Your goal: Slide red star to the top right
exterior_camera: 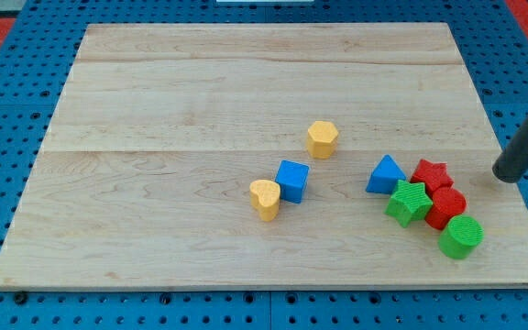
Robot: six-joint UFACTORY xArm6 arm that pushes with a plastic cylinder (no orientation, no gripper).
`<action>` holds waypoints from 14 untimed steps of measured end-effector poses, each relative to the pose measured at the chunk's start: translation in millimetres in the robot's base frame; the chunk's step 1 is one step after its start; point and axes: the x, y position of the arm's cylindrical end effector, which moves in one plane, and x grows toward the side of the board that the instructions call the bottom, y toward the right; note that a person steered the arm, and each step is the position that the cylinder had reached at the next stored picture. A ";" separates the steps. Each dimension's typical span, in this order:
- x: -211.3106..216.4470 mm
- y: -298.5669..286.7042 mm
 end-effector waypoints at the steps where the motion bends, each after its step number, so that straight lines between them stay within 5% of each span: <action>1: 7.6 5.2; 5: 19.0 -84.2; 8: -132.4 -153.6; 10: -93.9 -75.3; 11: -41.2 -102.2; 13: -77.0 -151.6; 14: -62.2 -130.0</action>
